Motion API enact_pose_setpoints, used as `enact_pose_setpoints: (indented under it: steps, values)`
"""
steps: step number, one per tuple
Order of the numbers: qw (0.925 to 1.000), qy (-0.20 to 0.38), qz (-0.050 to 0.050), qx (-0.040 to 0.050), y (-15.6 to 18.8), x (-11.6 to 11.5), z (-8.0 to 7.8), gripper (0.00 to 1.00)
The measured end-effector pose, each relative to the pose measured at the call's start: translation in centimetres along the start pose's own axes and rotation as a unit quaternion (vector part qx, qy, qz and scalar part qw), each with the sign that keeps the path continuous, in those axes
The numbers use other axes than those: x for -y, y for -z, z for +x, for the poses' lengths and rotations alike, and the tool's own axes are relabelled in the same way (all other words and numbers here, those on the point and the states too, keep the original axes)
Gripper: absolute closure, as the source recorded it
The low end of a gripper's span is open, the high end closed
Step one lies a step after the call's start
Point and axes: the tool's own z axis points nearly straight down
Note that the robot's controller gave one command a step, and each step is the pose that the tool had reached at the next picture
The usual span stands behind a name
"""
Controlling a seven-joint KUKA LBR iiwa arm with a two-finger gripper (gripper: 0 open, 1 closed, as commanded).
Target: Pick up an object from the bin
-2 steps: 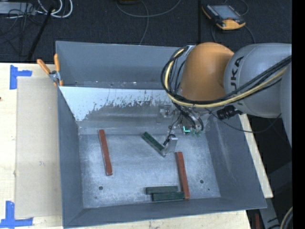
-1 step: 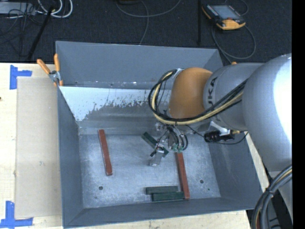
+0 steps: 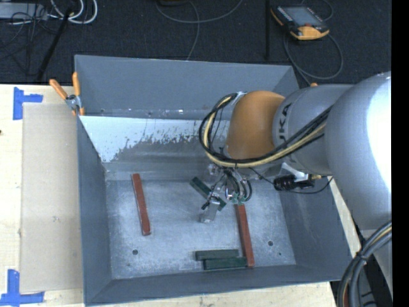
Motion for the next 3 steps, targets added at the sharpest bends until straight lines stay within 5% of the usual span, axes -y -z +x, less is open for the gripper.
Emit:
enact_pose_setpoints:
  steps: [3]
  values:
    - [1.0,0.0,0.0,0.0004,0.0,-0.02,-0.04,0.0]
